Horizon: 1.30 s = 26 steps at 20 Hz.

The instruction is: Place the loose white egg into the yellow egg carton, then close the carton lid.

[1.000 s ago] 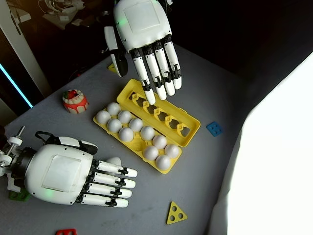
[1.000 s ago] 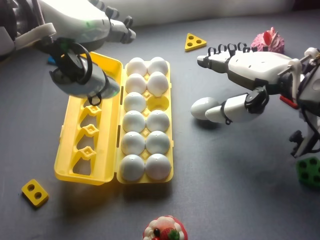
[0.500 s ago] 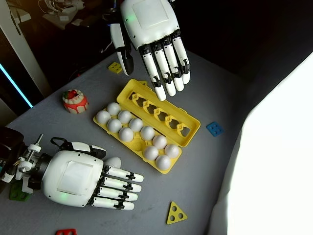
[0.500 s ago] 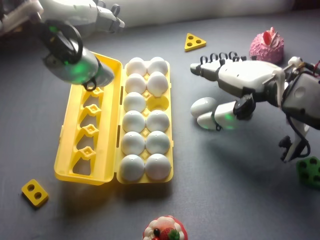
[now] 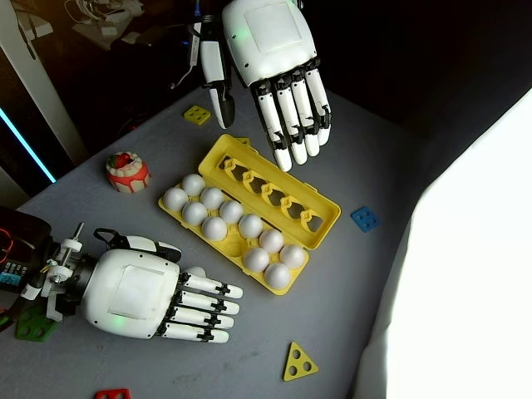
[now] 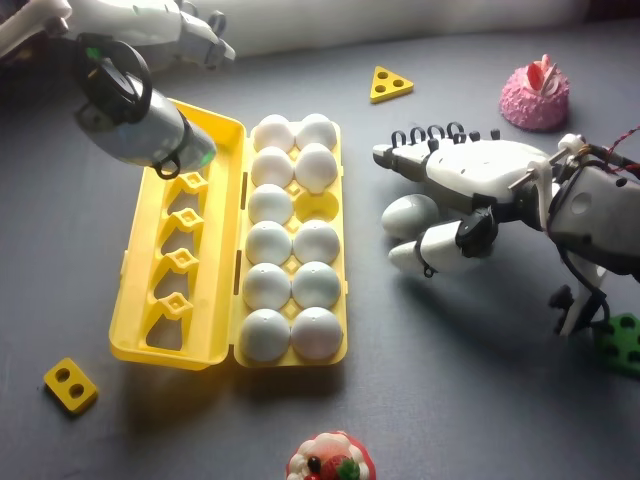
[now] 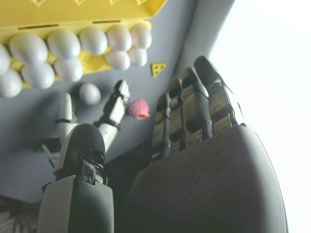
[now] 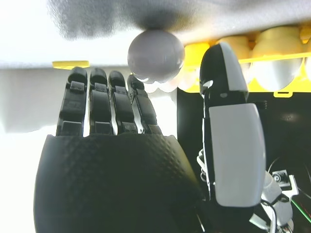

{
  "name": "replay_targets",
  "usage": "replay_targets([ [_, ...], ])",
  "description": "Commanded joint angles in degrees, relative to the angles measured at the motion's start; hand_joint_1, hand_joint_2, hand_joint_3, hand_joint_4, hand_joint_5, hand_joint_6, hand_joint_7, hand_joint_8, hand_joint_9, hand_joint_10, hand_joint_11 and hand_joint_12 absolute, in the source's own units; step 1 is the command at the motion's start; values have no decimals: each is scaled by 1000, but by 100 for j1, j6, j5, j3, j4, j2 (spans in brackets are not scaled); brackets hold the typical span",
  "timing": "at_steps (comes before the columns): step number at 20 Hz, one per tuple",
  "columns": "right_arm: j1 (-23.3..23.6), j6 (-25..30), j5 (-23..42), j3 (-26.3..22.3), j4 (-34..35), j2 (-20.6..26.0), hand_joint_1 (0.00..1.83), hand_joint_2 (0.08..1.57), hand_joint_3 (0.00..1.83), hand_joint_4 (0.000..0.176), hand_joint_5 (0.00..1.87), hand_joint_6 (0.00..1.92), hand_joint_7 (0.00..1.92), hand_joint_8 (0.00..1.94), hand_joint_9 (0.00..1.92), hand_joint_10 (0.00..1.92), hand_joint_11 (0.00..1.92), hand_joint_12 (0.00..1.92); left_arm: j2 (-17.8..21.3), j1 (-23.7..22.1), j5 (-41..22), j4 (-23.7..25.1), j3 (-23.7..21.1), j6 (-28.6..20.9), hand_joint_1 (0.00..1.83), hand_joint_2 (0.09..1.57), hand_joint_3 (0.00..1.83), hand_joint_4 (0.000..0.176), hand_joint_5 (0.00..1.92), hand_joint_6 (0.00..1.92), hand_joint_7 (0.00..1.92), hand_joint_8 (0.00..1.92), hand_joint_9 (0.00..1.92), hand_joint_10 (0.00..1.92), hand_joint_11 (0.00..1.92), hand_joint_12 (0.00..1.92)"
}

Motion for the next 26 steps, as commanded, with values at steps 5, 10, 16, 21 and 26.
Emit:
replay_targets([
  [5, 29, -8, 425, 129, -171, -73, 756, 1133, 19, 2, 79, 21, 13, 3, 0, 0, 0, 0, -92, -95, -117, 500, -13, -170, 388, 1302, 3, 19, 159, 0, 236, 0, 225, 0, 0, 746],
  [10, 29, -9, 427, 131, -171, -93, 795, 1119, 10, 0, 195, 71, 64, 17, 0, 0, 0, 0, -172, -96, -6, 616, -42, -281, 389, 1294, 0, 12, 203, 11, 236, 2, 235, 6, 0, 799],
  [16, 46, -9, 459, 152, -171, -93, 798, 1122, 10, 3, 254, 101, 67, 12, 0, 0, 0, 0, -191, -9, 109, 604, -80, -420, 419, 1287, 0, 14, 184, 5, 231, 7, 231, 5, 0, 802],
  [21, 61, -9, 473, 153, -171, -94, 814, 1122, 9, 0, 296, 129, 57, 5, 0, 0, 0, 0, -260, 142, 109, 612, -27, -484, 396, 1292, 0, 14, 191, 4, 244, 5, 242, 6, 0, 832],
  [26, 73, -7, 503, 153, -172, -93, 850, 1145, 5, 0, 280, 721, 112, 2, 12, 3, 2, 6, -260, 83, 208, 768, -2, -588, 394, 1289, 0, 15, 206, 8, 233, 1, 234, 4, 0, 826],
])
